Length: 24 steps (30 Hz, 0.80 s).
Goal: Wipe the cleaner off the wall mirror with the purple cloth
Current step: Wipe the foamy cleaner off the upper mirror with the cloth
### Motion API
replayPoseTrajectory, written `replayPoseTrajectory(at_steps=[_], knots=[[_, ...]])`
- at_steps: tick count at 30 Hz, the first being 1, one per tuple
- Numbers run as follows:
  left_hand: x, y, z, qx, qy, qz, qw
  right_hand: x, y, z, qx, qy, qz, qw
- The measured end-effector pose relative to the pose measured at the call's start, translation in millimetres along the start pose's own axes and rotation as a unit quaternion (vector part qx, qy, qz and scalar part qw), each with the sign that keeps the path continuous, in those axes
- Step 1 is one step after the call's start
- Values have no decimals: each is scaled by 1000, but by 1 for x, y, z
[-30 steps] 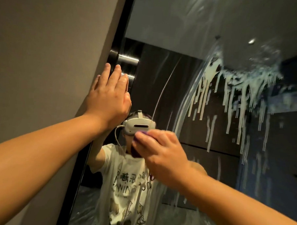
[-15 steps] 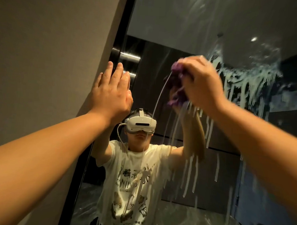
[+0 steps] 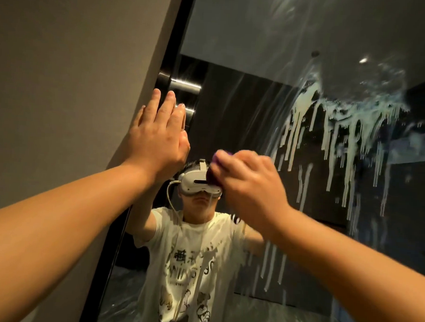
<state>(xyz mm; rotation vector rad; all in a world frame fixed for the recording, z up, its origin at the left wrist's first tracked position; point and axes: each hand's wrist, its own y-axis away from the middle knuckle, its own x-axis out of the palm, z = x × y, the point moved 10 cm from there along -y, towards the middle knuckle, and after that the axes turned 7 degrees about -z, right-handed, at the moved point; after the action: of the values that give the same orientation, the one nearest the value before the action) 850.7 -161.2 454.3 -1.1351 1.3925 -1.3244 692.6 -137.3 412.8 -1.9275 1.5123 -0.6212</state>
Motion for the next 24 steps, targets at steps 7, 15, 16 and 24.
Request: replayPoseTrajectory(at_steps=[7,15,16,24], knots=[[1,0,1,1,5,-5,1000,-18,60,85,-139,-125,37,982],[-3,0,4,-12,59,-27,998,-36,-144,-198,251,44,-127,959],[-5,0,7,-23,84,-36,996,-29,-156,-215,289,59,-99,950],[-18,-1,38,-152,246,-75,954,3,-133,-59,71,66,-57,994]])
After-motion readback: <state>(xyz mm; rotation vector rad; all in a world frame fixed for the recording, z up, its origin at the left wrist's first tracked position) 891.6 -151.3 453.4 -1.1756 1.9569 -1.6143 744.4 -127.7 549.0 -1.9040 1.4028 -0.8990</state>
